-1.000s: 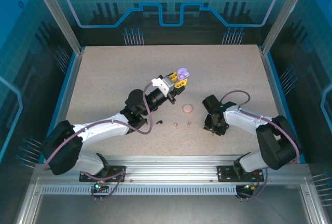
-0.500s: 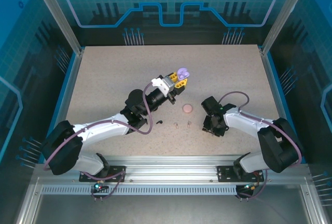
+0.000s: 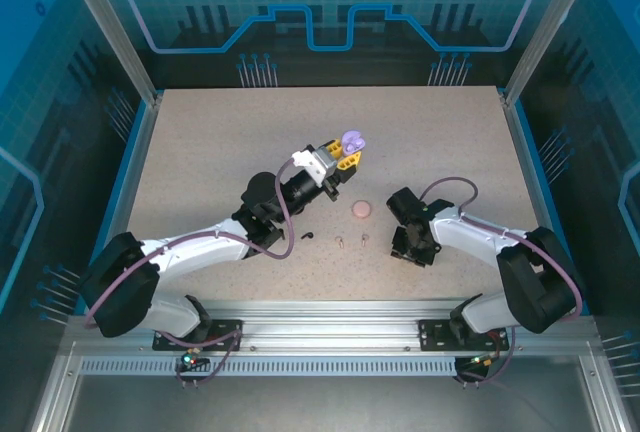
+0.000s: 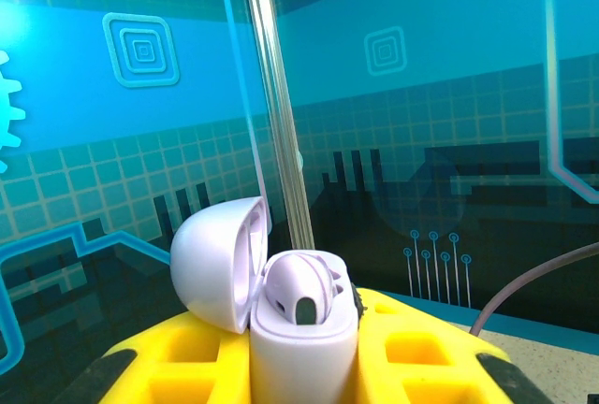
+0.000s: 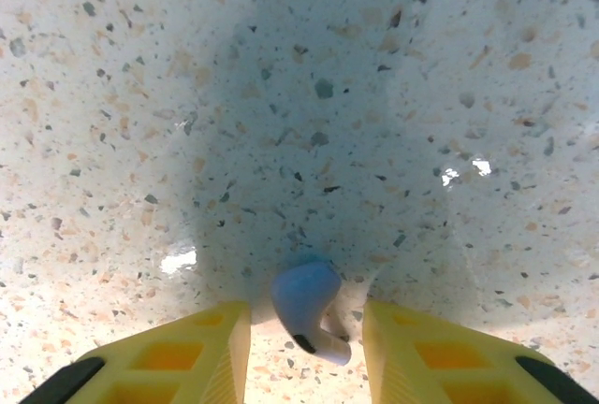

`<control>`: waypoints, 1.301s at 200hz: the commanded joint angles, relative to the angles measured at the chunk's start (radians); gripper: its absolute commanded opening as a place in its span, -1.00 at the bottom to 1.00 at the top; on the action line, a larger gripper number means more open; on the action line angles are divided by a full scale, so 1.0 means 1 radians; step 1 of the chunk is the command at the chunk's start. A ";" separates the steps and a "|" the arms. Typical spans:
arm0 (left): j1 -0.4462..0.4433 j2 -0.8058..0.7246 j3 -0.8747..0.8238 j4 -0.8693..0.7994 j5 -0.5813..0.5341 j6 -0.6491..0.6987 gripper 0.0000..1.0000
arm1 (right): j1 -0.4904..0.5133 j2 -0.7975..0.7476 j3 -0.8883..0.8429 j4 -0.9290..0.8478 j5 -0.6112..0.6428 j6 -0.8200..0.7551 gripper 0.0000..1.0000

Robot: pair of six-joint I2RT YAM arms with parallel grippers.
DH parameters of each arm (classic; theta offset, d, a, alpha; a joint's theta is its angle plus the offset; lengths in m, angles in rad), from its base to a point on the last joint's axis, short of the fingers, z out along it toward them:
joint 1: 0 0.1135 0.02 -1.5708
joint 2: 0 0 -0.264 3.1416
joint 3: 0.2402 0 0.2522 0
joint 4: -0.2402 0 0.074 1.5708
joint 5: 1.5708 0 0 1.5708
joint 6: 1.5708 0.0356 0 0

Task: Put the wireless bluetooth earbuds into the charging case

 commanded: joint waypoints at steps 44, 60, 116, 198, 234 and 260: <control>-0.003 0.000 0.019 0.041 0.010 -0.019 -1.00 | 0.051 0.025 0.031 0.006 -0.025 -0.004 -0.32; -0.004 0.000 0.020 0.042 0.011 -0.020 -1.00 | 0.050 0.023 0.041 -0.019 -0.010 0.002 -0.32; -0.004 -0.003 0.017 0.044 0.011 -0.021 -1.00 | 0.022 -0.072 0.039 -0.124 0.097 0.103 -0.23; -0.004 0.011 0.023 0.054 0.019 -0.030 -1.00 | -0.024 -0.024 0.048 -0.052 0.053 0.183 -0.15; -0.003 0.013 0.024 0.060 0.017 -0.030 -1.00 | -0.024 0.012 0.046 -0.023 0.040 0.195 -0.15; -0.004 0.013 0.023 0.060 0.018 -0.033 -1.00 | -0.025 0.034 0.040 -0.004 0.036 0.199 -0.19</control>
